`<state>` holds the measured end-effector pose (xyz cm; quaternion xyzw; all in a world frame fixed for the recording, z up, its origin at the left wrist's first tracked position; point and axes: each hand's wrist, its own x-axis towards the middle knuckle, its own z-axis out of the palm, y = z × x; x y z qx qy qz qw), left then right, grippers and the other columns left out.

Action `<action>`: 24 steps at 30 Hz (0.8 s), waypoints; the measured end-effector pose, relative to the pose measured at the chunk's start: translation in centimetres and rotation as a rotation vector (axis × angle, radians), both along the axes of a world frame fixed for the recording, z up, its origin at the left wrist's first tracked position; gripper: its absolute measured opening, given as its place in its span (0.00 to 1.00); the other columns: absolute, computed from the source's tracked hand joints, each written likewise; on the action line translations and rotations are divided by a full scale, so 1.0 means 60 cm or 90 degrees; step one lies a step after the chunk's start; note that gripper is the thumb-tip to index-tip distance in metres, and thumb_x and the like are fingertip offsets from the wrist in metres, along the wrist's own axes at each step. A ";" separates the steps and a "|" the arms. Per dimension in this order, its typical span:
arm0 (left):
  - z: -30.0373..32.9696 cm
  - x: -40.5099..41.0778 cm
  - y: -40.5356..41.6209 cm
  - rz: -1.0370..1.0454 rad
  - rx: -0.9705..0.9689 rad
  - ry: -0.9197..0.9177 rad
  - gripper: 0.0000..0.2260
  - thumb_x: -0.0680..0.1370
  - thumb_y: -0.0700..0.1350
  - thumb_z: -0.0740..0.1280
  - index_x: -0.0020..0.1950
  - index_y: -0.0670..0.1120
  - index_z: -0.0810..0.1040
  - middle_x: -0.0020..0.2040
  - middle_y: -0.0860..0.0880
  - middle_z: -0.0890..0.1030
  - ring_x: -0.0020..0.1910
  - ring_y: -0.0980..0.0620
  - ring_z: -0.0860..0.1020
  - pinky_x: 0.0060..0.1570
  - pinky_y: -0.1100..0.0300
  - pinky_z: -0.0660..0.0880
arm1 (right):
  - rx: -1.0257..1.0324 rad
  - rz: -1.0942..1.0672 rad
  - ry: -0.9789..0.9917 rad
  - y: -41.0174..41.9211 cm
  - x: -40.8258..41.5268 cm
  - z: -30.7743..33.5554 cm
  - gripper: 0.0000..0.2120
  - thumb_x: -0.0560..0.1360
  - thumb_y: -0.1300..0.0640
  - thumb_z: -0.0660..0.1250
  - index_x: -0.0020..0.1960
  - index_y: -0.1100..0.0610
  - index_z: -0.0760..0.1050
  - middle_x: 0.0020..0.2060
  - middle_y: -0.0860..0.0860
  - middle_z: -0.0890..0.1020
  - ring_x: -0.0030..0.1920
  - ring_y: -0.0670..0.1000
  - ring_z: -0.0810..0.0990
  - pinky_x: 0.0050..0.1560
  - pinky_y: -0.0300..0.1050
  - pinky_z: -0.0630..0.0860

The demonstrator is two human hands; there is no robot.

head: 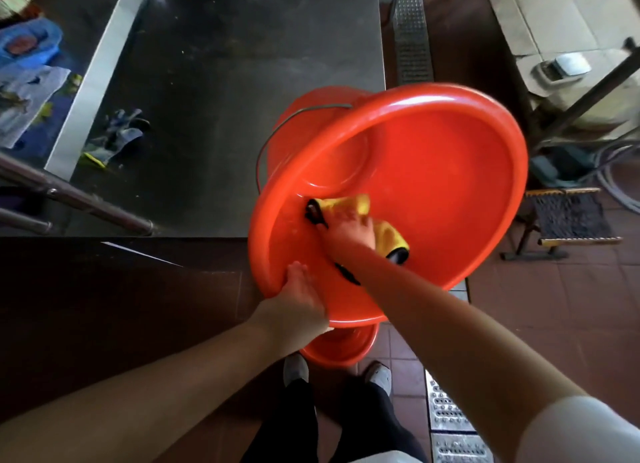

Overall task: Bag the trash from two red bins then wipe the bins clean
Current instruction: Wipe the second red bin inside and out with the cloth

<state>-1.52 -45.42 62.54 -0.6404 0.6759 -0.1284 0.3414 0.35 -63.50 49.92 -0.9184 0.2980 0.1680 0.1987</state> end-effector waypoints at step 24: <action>0.021 0.020 -0.007 -0.030 0.070 0.032 0.15 0.70 0.55 0.68 0.47 0.46 0.86 0.44 0.41 0.86 0.44 0.41 0.84 0.47 0.45 0.81 | -0.066 0.082 0.044 -0.009 -0.112 0.065 0.25 0.83 0.40 0.48 0.79 0.45 0.56 0.76 0.48 0.64 0.77 0.54 0.59 0.70 0.59 0.57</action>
